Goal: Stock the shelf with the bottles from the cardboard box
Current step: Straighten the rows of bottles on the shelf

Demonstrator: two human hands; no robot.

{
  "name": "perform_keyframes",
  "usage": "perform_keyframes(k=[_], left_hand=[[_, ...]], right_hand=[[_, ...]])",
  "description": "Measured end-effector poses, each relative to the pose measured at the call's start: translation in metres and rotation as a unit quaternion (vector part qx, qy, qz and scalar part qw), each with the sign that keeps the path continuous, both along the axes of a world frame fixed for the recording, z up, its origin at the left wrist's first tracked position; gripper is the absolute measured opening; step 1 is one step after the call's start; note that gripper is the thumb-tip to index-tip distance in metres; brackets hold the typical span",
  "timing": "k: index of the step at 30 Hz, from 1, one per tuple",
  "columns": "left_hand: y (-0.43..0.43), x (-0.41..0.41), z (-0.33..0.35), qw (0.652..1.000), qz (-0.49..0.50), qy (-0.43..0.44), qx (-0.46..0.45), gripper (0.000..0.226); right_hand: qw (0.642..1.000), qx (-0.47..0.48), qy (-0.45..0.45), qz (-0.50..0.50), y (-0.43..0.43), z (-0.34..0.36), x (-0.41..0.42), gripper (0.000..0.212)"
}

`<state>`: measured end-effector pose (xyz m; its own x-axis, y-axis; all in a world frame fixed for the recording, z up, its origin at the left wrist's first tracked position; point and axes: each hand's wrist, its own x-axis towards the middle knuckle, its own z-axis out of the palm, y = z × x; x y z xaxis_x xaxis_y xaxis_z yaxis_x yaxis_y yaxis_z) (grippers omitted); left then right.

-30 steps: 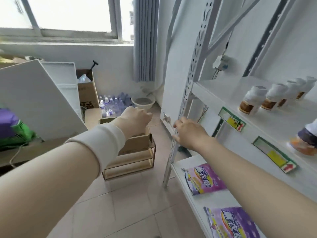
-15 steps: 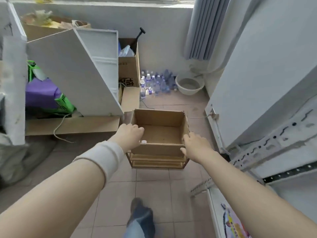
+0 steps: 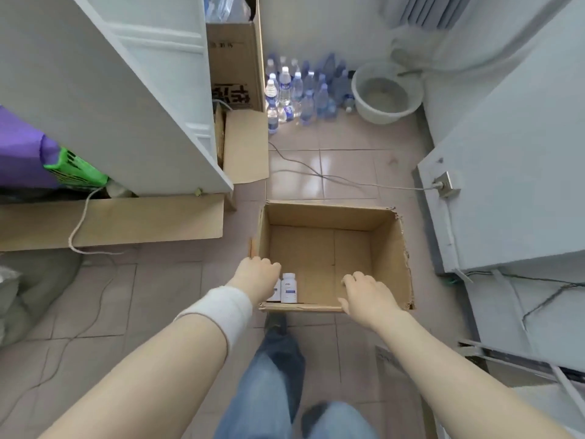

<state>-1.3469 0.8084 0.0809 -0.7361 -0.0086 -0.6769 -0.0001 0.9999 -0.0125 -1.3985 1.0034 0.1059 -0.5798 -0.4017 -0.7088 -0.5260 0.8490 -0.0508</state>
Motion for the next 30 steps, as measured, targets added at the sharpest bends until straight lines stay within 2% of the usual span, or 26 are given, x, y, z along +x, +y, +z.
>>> perform_keyframes(k=[6,10,17,21,24,28,30], left_hand=[[-0.024,-0.041,-0.056,0.997,-0.041,-0.06,0.034,0.032],[-0.024,-0.065,-0.114,0.99,-0.11,-0.086,0.034,0.041],[-0.026,-0.089,-0.225,0.974,-0.153,-0.167,0.012,0.043],[-0.027,-0.093,-0.265,0.959,-0.189,-0.212,-0.006,0.044],[-0.023,-0.093,-0.281,0.957,-0.153,-0.244,0.013,0.038],[-0.021,-0.097,-0.281,0.958,-0.087,-0.272,0.037,0.048],[-0.023,-0.098,-0.279,0.955,-0.009,-0.287,0.074,0.056]], right_hand=[[0.992,0.01,-0.09,-0.083,-0.03,-0.062,-0.023,0.044],[0.977,0.009,-0.161,-0.139,-0.049,-0.129,-0.033,0.046],[0.93,0.019,-0.295,-0.216,-0.071,-0.256,-0.017,0.059],[0.899,-0.015,-0.314,-0.306,-0.077,-0.301,-0.009,0.057],[0.869,-0.032,-0.31,-0.385,-0.081,-0.318,-0.009,0.059],[0.844,-0.047,-0.329,-0.42,-0.075,-0.322,-0.014,0.053],[0.841,-0.052,-0.333,-0.423,-0.065,-0.32,-0.019,0.048]])
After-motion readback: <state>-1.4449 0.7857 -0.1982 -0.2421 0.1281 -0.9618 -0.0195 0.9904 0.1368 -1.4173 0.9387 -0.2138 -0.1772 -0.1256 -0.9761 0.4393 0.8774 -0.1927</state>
